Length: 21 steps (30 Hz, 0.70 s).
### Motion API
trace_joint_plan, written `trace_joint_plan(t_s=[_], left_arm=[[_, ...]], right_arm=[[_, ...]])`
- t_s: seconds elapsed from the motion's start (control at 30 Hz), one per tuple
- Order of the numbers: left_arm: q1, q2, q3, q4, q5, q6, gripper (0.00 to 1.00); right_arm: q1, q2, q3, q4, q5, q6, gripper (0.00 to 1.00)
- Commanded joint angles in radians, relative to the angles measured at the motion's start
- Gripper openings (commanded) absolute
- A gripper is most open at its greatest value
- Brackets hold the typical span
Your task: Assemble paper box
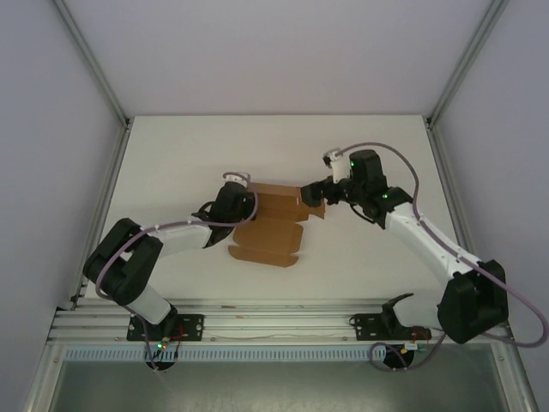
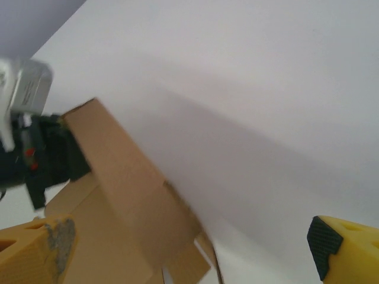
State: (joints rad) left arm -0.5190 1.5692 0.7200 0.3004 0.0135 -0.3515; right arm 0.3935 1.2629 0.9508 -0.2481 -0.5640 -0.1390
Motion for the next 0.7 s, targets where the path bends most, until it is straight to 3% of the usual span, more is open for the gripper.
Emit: trace_joint_plan(t_s=[0.0,0.2,0.33,0.43,0.67], left_arm=[[0.034,-0.032,0.004,-0.043,0.149,-0.053,0.00],[0.046,-0.036,0.012,-0.026,0.279,-0.026,0.00],[0.046,-0.034,0.021,-0.024,0.309,-0.021,0.00],[0.046,-0.033,0.025,-0.025,0.282,-0.021,0.00],[0.043,-0.010,0.055,-0.057,0.158,-0.035,0.02]], right_arm=[[-0.002,-0.021,-0.061,0.006,-0.058,-0.028,0.98],[-0.004,-0.012,-0.104,0.068,-0.123,-0.067,0.83],[-0.003,-0.003,-0.108,0.121,-0.114,-0.085,0.53],[-0.003,0.009,-0.101,0.114,-0.086,-0.092,0.35],[-0.004,-0.004,-0.102,0.074,-0.126,-0.090,0.09]])
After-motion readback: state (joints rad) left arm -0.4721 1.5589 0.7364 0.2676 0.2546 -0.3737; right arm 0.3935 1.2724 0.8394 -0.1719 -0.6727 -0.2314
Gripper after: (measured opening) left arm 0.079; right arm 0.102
